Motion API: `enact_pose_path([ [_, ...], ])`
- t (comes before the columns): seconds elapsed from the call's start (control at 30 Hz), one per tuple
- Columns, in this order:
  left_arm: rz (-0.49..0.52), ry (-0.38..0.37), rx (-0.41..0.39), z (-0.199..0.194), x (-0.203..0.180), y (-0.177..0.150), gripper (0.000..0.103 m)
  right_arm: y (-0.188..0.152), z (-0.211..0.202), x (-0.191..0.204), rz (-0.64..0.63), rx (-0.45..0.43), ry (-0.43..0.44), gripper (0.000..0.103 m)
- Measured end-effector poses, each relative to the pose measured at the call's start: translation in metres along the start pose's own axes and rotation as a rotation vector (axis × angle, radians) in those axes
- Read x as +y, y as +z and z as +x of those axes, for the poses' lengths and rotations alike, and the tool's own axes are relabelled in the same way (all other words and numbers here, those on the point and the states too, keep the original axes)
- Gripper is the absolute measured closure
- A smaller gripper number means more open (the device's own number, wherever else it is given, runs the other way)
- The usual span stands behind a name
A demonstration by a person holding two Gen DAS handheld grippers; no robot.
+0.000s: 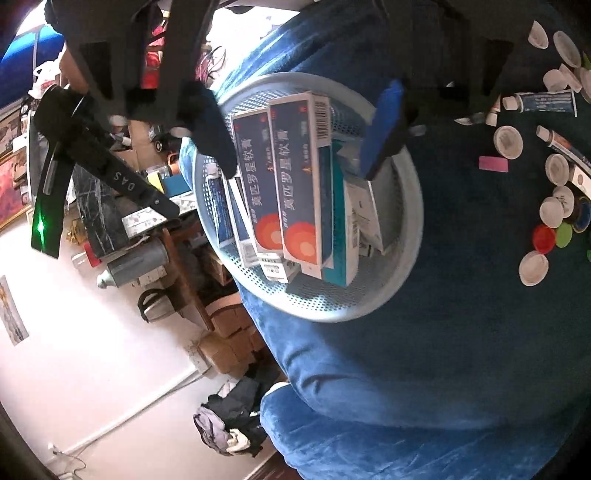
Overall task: Organize objects
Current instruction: 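Carry the tube and box over the basket and open both grippers, then withdraw both grippers and move them back over the pile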
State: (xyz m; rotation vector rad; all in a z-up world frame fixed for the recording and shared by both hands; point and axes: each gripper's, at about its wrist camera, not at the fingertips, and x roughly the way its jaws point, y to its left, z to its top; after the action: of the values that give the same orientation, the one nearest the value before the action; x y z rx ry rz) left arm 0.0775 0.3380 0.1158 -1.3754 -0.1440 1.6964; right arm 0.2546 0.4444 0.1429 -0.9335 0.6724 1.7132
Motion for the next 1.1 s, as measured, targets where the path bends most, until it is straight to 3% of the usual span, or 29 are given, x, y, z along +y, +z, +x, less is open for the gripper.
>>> enact_pose_path([
  [0.07, -0.008, 0.011, -0.014, -0.003, 0.003, 0.001, 0.022, 0.001, 0.001, 0.0, -0.001, 0.01, 0.018, 0.068],
  [0.1, -0.008, 0.022, -0.018, -0.005, 0.004, 0.001, 0.019, 0.001, 0.002, 0.001, -0.004, 0.017, 0.026, 0.057],
  [0.13, -0.007, 0.03, -0.022, -0.006, 0.007, 0.001, 0.009, 0.001, 0.003, 0.002, -0.007, 0.026, 0.04, 0.049],
  [0.17, -0.007, 0.036, -0.028, -0.008, 0.01, 0.002, 0.0, 0.0, 0.002, 0.004, -0.01, 0.034, 0.057, 0.03],
  [0.2, -0.008, 0.05, -0.038, -0.01, 0.011, 0.002, 0.001, 0.0, 0.002, 0.007, -0.014, 0.04, 0.074, 0.014],
  [0.27, -0.008, 0.074, -0.038, -0.011, 0.014, 0.004, 0.001, 0.0, -0.001, 0.012, -0.03, 0.038, 0.081, 0.006],
  [1.1, -0.034, 0.201, -0.057, -0.031, 0.05, 0.008, 0.001, -0.009, -0.007, 0.053, -0.139, 0.079, 0.111, 0.002],
])
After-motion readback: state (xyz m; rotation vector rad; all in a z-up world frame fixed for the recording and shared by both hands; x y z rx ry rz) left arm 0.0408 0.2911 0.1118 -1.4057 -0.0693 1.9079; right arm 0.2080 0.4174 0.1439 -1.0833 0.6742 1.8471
